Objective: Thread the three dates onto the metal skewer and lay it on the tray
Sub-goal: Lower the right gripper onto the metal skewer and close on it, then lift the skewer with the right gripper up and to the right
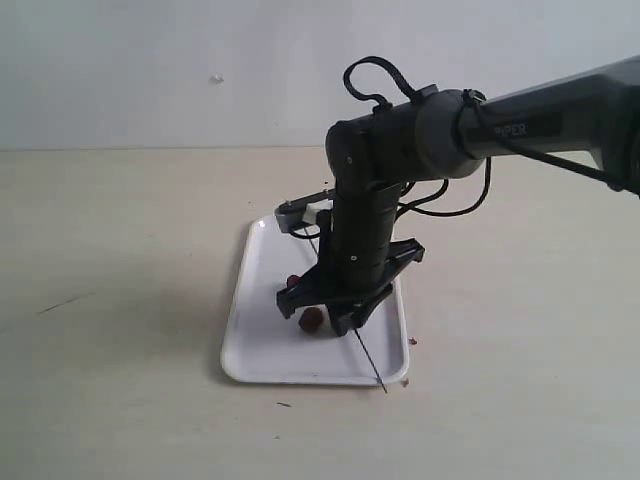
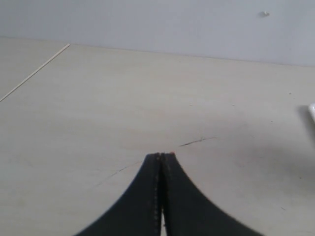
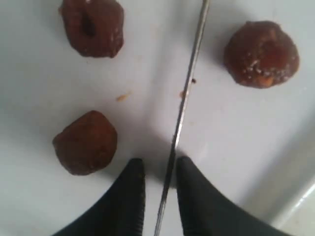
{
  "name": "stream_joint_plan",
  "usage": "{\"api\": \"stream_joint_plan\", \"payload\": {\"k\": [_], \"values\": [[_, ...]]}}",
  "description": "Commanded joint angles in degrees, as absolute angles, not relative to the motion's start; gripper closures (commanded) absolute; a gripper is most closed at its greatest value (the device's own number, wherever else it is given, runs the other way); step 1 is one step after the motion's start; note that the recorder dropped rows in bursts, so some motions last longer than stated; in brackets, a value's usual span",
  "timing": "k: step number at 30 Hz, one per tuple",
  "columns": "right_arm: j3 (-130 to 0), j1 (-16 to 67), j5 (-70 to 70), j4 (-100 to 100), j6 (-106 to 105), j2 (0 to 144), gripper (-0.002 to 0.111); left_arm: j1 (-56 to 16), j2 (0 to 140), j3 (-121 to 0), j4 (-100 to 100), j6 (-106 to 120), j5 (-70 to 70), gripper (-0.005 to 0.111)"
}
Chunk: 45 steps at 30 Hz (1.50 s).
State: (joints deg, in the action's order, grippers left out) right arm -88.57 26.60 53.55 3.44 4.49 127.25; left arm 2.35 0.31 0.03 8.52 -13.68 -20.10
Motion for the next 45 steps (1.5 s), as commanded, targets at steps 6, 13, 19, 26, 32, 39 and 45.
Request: {"api": "stream_joint_plan", "payload": {"k": [6,13,19,26,32,39,45], "values": [[-88.6,26.7,55.8,1.4,9.3,127.3,0.108,2.0,0.0,0.0,8.9,-13.8,-20.0,0.107],[-88.6,26.7,59.3,-12.1,12.5,113.8,0.108,2.0,0.0,0.0,8.9,-13.8,-20.0,0.107],[-86.9,26.7,61.0,-22.4,10.4,98.1,0.108,2.0,0.0,0.0,8.9,-13.8,-20.0,0.107],[-77.9,26.6,50.7,-25.0,10.6,87.0,0.108,2.0,0.0,0.0,8.9,-13.8,-20.0,0.107],[-64.4,19.1,36.9,-25.6,8.4,87.8,0.108,2.0,0.0,0.0,8.9,-13.8,-20.0,0.107],[-64.4,7.4,40.1,-4.6,-13.9,88.0,0.108,2.0,0.0,0.0,15.2,-9.8,-16.4,0.107],[-64.4,6.3,39.1,16.2,-32.7,88.0,0.108,2.1,0.0,0.0,17.1,-9.4,16.5,0.107]]}}
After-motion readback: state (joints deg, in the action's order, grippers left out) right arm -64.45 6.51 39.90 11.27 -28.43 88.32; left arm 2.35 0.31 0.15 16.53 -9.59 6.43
